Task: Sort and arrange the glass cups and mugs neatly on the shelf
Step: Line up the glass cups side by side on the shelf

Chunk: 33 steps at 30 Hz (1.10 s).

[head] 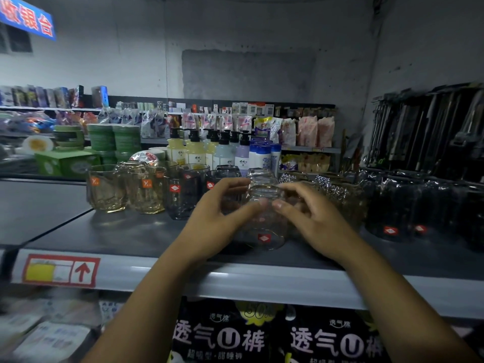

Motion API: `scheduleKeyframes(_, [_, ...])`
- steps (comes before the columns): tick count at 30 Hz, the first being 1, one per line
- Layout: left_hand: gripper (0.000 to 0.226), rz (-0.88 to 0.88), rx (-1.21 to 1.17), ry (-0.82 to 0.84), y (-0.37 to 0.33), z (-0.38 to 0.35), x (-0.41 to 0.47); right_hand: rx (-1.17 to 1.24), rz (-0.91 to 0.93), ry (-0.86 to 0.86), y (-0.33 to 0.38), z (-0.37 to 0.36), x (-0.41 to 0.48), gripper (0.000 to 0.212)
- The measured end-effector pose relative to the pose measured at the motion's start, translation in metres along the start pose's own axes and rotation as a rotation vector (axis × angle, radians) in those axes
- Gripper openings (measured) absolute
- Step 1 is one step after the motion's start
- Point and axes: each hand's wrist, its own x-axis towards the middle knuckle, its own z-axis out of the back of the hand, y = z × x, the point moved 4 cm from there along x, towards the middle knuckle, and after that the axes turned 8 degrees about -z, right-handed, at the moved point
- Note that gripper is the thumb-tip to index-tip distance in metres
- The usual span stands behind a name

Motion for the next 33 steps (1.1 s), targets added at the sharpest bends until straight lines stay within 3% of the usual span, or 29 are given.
scheduleKeyframes(3, [0.019, -0.196, 0.153, -0.172, -0.007, 0.019, 0.003, -0.144, 0.161, -0.154, 0.019, 0.011, -0.001, 0.033])
scheduleKeyframes(5, [0.015, -0.304, 0.431, -0.148, -0.012, 0.035, 0.008, -0.234, 0.219, -0.165, 0.031, 0.013, 0.005, 0.028])
scheduleKeyframes(8, [0.026, -0.263, 0.843, 0.048, -0.005, 0.058, 0.032, -0.346, 0.226, -0.079, 0.047, 0.005, 0.026, 0.029])
scheduleKeyframes(14, [0.026, -0.167, 1.187, 0.539, 0.002, 0.057, 0.086, -0.561, 0.107, 0.147, 0.072, -0.031, 0.069, 0.036])
scheduleKeyframes(19, [0.015, -0.102, 1.182, 0.866, 0.003, 0.043, 0.115, -0.584, 0.008, 0.229, 0.086, -0.041, 0.083, 0.046])
scheduleKeyframes(22, [0.014, -0.188, 1.135, 0.895, 0.009, 0.049, 0.122, -0.609, -0.030, 0.220, 0.091, -0.042, 0.084, 0.049])
scheduleKeyframes(28, [0.013, -0.426, 0.875, 0.654, 0.000, 0.077, 0.127, -0.537, -0.128, 0.082, 0.096, -0.038, 0.094, 0.063])
scheduleKeyframes(30, [0.012, -0.387, 0.705, 0.512, -0.005, 0.092, 0.127, -0.460, -0.152, 0.029, 0.098, -0.038, 0.099, 0.071])
scheduleKeyframes(33, [0.014, -0.192, 0.297, 0.296, -0.002, 0.111, 0.118, -0.333, -0.170, 0.043, 0.099, -0.045, 0.105, 0.068])
